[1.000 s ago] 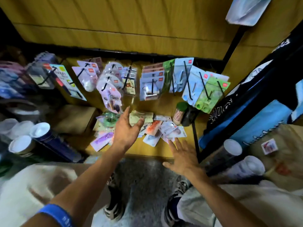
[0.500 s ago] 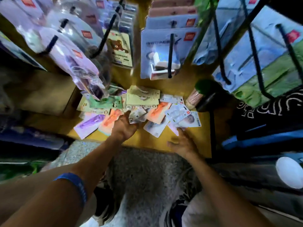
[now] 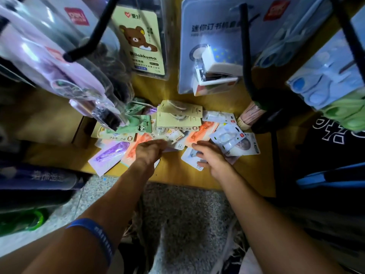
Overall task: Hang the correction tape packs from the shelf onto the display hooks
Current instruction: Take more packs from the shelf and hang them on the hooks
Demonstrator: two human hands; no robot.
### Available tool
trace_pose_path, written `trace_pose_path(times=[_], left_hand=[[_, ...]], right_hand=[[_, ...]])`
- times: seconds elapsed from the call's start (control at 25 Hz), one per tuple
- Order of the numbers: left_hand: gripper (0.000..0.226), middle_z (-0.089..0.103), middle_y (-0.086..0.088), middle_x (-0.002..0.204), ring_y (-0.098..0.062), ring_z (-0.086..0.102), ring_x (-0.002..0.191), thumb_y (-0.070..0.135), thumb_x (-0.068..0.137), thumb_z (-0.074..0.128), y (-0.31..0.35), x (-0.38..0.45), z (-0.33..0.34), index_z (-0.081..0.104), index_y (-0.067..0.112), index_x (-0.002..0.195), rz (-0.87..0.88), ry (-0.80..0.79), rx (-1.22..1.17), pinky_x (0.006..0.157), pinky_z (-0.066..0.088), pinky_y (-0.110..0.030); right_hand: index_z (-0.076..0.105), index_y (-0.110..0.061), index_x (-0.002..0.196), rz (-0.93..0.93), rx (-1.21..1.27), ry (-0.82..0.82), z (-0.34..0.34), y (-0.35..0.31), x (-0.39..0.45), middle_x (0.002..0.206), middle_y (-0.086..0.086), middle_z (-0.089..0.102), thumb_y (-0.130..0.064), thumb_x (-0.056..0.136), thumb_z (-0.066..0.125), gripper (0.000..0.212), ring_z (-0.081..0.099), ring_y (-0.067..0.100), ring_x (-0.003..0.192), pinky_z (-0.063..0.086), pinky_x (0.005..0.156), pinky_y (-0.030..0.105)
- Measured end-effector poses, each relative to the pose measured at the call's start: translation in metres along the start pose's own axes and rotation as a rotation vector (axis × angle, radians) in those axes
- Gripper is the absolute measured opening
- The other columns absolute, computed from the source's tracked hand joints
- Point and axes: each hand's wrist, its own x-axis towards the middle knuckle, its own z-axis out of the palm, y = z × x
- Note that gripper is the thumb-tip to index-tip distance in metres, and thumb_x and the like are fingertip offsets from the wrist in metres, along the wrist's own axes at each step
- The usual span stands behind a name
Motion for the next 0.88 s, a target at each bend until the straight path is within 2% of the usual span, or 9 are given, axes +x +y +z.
trace_pose_path(times=[0.04, 0.12, 0.24, 0.4, 0.48, 0.52, 0.64, 0.72, 0.88], left_hand=[[0.015, 0.072, -0.002, 0.070, -0.013, 0.066, 0.065, -0.009, 0.084, 0.065, 0.002, -0.001, -0.001, 0.069, 0.005, 0.082, 0.012, 0.050, -0.022, 0.057, 0.054, -0.018], [0.024, 0.068, -0.002, 0.060, -0.013, 0.062, 0.052, -0.014, 0.083, 0.063, 0.001, -0.004, -0.003, 0.065, 0.010, 0.077, 0.024, 0.131, -0.049, 0.050, 0.050, -0.019], [0.040, 0.061, -0.012, 0.070, -0.021, 0.051, 0.057, -0.016, 0.078, 0.065, -0.010, -0.022, -0.009, 0.051, 0.020, 0.090, -0.053, 0.142, -0.103, 0.054, 0.045, -0.030], [0.020, 0.062, -0.007, 0.061, -0.022, 0.055, 0.055, -0.003, 0.077, 0.069, -0.029, -0.055, -0.020, 0.061, 0.006, 0.093, -0.189, 0.017, 0.021, 0.052, 0.045, -0.027], [0.028, 0.064, -0.010, 0.064, -0.020, 0.060, 0.050, -0.006, 0.077, 0.063, -0.041, -0.061, -0.024, 0.061, -0.004, 0.105, -0.213, 0.016, 0.024, 0.046, 0.049, -0.027], [0.034, 0.065, -0.013, 0.070, -0.021, 0.061, 0.053, -0.006, 0.079, 0.061, -0.043, -0.066, -0.024, 0.059, -0.008, 0.113, -0.207, 0.029, 0.008, 0.048, 0.051, -0.028], [0.039, 0.066, -0.019, 0.114, -0.028, 0.060, 0.088, -0.004, 0.090, 0.054, -0.046, -0.067, -0.023, 0.053, -0.008, 0.128, -0.083, 0.122, 0.011, 0.070, 0.050, -0.032], [0.037, 0.064, -0.021, 0.121, -0.032, 0.063, 0.093, -0.001, 0.092, 0.055, -0.047, -0.068, -0.021, 0.053, -0.003, 0.129, -0.049, 0.127, 0.004, 0.075, 0.055, -0.036], [0.029, 0.067, -0.017, 0.104, -0.026, 0.065, 0.077, -0.003, 0.086, 0.062, -0.044, -0.082, -0.004, 0.062, 0.004, 0.114, -0.179, -0.056, -0.098, 0.048, 0.058, -0.030]], right_hand=[[0.066, -0.013, 0.117, -0.003, 0.082, 0.052, 0.001, 0.002, -0.002, 0.103, 0.006, 0.067, -0.015, 0.088, 0.070, 0.029, 0.063, 0.020, 0.097, 0.054, 0.089, 0.040], [0.069, -0.002, 0.109, -0.026, 0.202, 0.195, 0.003, 0.009, -0.009, 0.095, 0.012, 0.066, 0.000, 0.089, 0.065, 0.020, 0.064, 0.021, 0.075, 0.056, 0.066, 0.028], [0.065, -0.005, 0.097, -0.042, 0.271, 0.320, 0.002, 0.030, -0.025, 0.092, 0.019, 0.066, 0.014, 0.082, 0.064, 0.024, 0.056, 0.012, 0.046, 0.044, 0.039, 0.018], [0.059, -0.004, 0.117, 0.031, 0.351, 0.222, -0.008, 0.057, -0.059, 0.107, 0.020, 0.069, 0.011, 0.082, 0.065, 0.039, 0.062, 0.019, 0.060, 0.050, 0.044, 0.021], [0.062, -0.004, 0.119, 0.042, 0.358, 0.116, -0.013, 0.064, -0.077, 0.109, 0.020, 0.069, 0.011, 0.084, 0.063, 0.038, 0.064, 0.021, 0.070, 0.054, 0.049, 0.022], [0.062, -0.004, 0.119, 0.040, 0.371, 0.081, -0.015, 0.066, -0.084, 0.110, 0.020, 0.069, 0.011, 0.085, 0.063, 0.037, 0.065, 0.021, 0.072, 0.055, 0.051, 0.023], [0.062, -0.005, 0.112, -0.023, 0.424, 0.123, -0.016, 0.066, -0.090, 0.108, 0.019, 0.067, 0.012, 0.086, 0.061, 0.031, 0.063, 0.022, 0.071, 0.053, 0.051, 0.025], [0.062, -0.010, 0.100, -0.076, 0.403, 0.171, -0.018, 0.066, -0.087, 0.104, 0.017, 0.066, 0.012, 0.085, 0.061, 0.027, 0.063, 0.021, 0.069, 0.052, 0.050, 0.026], [0.061, -0.008, 0.098, -0.040, 0.242, 0.129, -0.018, 0.064, -0.083, 0.095, 0.015, 0.067, 0.010, 0.084, 0.066, 0.023, 0.062, 0.015, 0.056, 0.053, 0.046, 0.022]])
